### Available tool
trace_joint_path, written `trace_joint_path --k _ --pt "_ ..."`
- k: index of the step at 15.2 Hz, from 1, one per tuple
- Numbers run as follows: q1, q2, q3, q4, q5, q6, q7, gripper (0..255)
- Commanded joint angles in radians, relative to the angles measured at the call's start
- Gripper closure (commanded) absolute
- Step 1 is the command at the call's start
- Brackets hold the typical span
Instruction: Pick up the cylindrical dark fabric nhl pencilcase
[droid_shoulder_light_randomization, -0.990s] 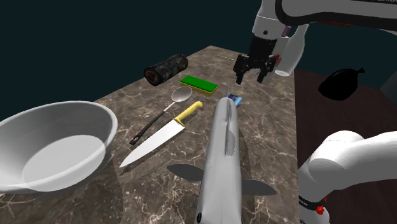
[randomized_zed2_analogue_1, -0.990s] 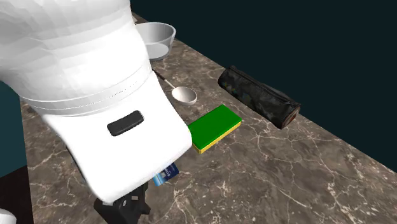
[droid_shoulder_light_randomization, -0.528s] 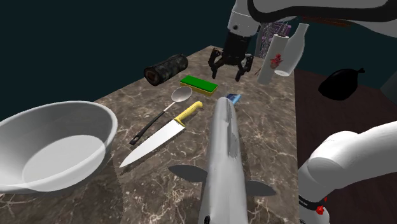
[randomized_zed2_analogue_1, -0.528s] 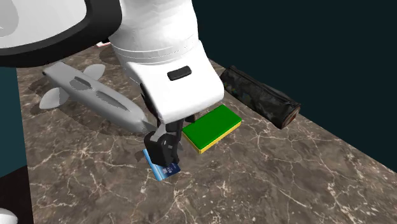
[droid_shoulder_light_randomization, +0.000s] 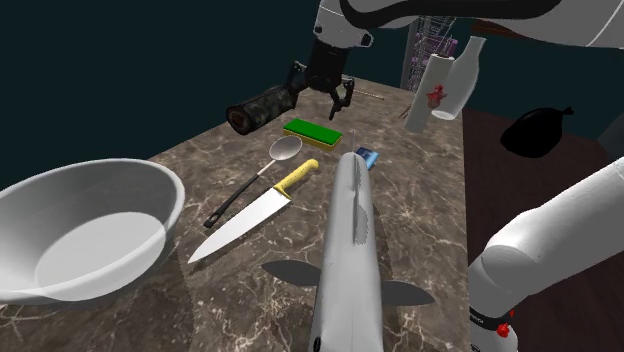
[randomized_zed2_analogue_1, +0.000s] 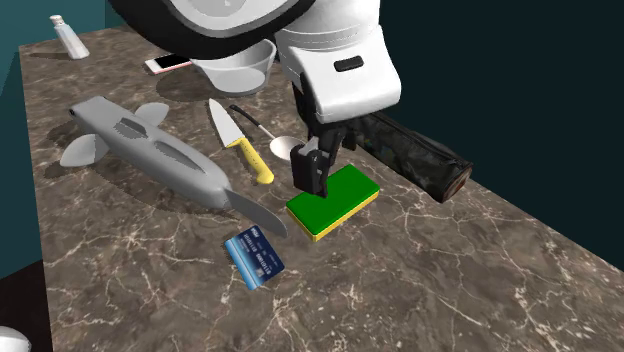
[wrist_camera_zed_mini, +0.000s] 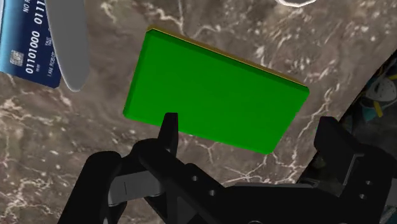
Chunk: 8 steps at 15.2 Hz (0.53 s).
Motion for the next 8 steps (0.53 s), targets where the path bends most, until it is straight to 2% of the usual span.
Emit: trace_joint_path --k 1,8 --pt "-0.007 0.072 0.027 0.07 -0.022 0.021 0.089 0" --pt "0.011 0.339 0.078 0.364 -0.154 0.044 0.376 0"
